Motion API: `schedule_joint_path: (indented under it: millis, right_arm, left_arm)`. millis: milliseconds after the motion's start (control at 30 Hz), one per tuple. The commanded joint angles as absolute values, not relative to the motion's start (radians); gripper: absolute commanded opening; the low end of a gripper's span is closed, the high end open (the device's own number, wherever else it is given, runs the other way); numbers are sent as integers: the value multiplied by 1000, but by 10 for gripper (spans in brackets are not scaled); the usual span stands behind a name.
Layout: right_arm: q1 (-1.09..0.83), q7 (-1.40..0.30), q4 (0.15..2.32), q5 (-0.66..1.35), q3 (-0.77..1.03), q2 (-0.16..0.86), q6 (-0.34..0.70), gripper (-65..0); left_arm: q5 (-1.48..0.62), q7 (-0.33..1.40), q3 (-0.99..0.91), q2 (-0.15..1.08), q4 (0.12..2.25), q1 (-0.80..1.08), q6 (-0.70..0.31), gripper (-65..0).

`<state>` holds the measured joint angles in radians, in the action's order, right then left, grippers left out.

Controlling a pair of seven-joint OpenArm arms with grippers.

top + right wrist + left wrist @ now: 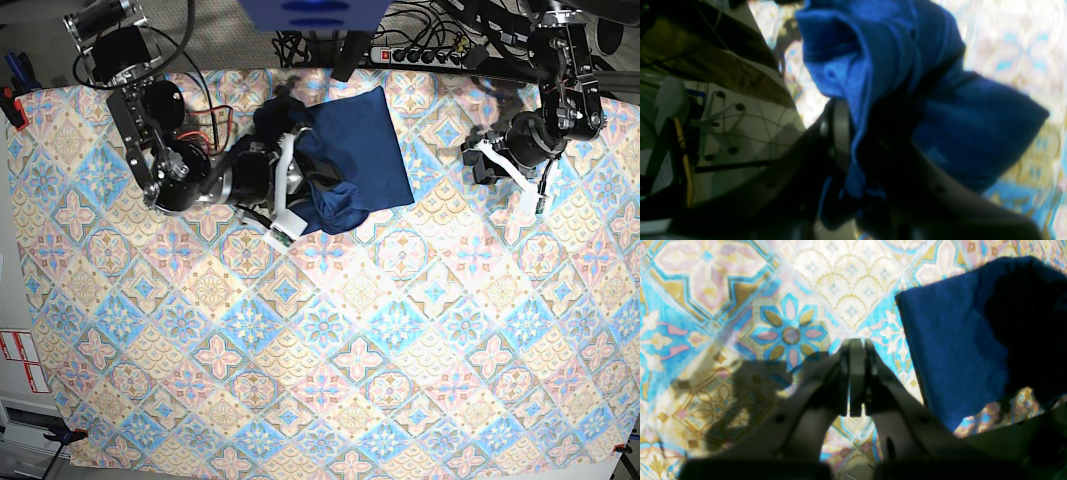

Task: Fold the T-shirt properly
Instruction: 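Fold the gripped end over the strip toward the left gripper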

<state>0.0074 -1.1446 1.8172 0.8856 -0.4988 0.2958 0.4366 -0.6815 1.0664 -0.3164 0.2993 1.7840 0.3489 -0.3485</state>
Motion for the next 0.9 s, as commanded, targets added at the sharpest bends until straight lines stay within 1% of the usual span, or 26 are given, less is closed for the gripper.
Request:
schedule_joint_path:
  millis: [0, 133, 233, 467, 533, 733, 800, 867]
  right_arm:
    - [31, -1122, 1821, 911, -506, 295, 444, -612]
    - [70, -1121, 1748, 911, -515, 286, 444, -612]
    - [96, -1121, 1695, 911, -515, 255, 444, -612]
    - [124, -1119, 1621, 911, -510, 254, 444, -607]
    - [124, -1119, 1616, 911, -515, 252, 444, -578]
    - [124, -1121, 1616, 911, -547, 252, 444, -444]
    - [124, -1121, 1613, 911, -544, 252, 444, -418]
    - [124, -1121, 1615, 911, -541, 252, 444, -409]
  left_arm:
    - [-693, 1053, -321, 311, 1801, 346, -354, -650]
    - [-693, 1053, -321, 311, 1801, 348, -354, -650]
    - [-693, 1053, -321, 311, 1801, 352, -354, -650]
    - [-693, 1053, -321, 311, 1801, 352, -354, -650]
    - [-693, 1053, -321, 311, 1801, 352, -354, -650]
    - [-693, 1053, -321, 311, 1801, 349, -354, -650]
    - [-693, 1053, -321, 311, 1801, 348, -354, -650]
    - [-693, 1053, -321, 311, 1801, 348, -354, -650]
